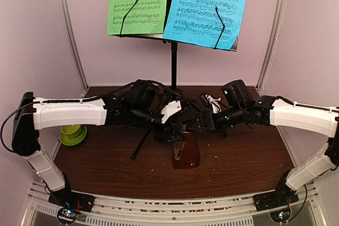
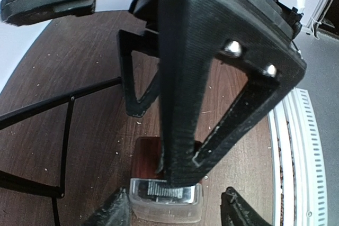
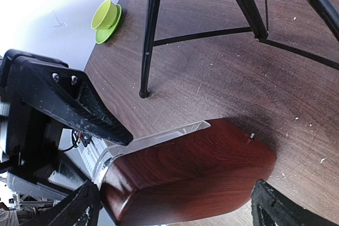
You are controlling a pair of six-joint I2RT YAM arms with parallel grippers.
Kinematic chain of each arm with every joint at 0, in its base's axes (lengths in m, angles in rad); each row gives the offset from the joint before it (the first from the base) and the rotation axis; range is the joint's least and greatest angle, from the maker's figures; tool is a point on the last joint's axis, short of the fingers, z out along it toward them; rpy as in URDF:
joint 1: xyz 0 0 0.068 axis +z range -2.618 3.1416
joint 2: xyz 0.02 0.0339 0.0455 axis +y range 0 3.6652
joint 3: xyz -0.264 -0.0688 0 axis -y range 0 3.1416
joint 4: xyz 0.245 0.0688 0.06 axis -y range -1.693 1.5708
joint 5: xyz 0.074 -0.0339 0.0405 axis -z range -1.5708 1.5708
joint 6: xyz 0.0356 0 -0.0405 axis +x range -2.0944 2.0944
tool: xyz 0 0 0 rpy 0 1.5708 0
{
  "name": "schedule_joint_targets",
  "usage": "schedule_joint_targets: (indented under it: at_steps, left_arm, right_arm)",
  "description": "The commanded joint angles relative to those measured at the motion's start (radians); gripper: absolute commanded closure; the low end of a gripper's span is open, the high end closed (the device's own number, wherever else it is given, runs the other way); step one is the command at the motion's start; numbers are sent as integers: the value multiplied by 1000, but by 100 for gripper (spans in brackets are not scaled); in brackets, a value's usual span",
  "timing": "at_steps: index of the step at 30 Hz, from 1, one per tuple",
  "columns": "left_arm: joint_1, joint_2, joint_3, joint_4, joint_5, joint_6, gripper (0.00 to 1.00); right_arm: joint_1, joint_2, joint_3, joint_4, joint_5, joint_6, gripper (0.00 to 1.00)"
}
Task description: Set up the instrument practice props
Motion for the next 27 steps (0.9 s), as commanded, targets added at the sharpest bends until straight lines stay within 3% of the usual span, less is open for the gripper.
schedule_joint_targets:
  at_steps: [1,13,17,18,21,23,27]
  left_arm:
    - [10,-9,17,46,17,24,47]
    - [20,-30,-16,48,13,35,75]
    - [21,-44,-34,46,17,41,78]
    - [21,-45,-36,44,17,43,76]
    - [21,-52,-39,56,11,47,54]
    - [22,-49,-27,60,11,52,44]
    - [28,-7,30,42,44,67,39]
  right_arm:
    - [3,15,-31,-34,19,-1,0]
    - [-8,3,-78,-104,84,-31,0]
    - [-9,2,-86,-100,88,-29,0]
    - [-9,2,-87,-98,86,-29,0]
    - [-9,3,-86,-98,83,-30,0]
    - [-9,5,-84,-103,82,-34,1]
    - [-9,-2,-83,-108,87,-35,1]
